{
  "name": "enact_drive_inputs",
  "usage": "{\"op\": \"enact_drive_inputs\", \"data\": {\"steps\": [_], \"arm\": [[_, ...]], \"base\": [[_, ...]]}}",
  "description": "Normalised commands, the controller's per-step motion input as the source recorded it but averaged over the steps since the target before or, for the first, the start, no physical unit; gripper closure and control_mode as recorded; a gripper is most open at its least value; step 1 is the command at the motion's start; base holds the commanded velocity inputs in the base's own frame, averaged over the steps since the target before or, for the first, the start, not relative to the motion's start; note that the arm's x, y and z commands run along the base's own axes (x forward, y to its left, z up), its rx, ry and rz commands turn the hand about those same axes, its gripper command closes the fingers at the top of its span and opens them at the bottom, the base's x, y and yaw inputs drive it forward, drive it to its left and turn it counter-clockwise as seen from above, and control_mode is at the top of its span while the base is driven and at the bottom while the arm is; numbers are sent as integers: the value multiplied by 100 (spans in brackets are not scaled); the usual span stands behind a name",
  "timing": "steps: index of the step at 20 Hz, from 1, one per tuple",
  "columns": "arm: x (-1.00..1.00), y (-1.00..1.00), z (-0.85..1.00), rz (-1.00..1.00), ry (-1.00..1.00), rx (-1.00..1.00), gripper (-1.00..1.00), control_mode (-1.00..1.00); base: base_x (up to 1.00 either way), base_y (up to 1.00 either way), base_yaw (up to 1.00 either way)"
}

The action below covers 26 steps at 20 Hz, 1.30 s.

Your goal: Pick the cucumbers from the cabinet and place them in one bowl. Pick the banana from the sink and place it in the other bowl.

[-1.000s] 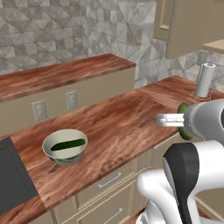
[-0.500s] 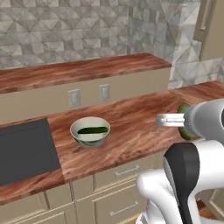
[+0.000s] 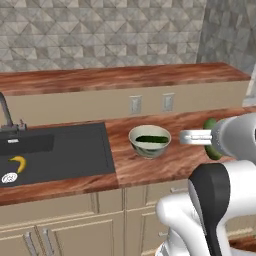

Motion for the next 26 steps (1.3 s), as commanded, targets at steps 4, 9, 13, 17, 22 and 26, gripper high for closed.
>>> {"op": "enact_drive_inputs", "data": {"steps": [4, 9, 13, 17, 22, 26], "arm": [[0, 0, 0, 0, 0, 0, 100, 100], [0, 0, 0, 0, 0, 0, 100, 100], [0, 0, 0, 0, 0, 0, 100, 100], [0, 0, 0, 0, 0, 0, 100, 100], [0, 0, 0, 0, 0, 0, 100, 100], [0, 0, 0, 0, 0, 0, 100, 100]], "base": [[1, 60, 20], [0, 58, -8], [3, 65, -15], [11, 52, -11], [23, 9, -1], [40, 0, 3]]}}
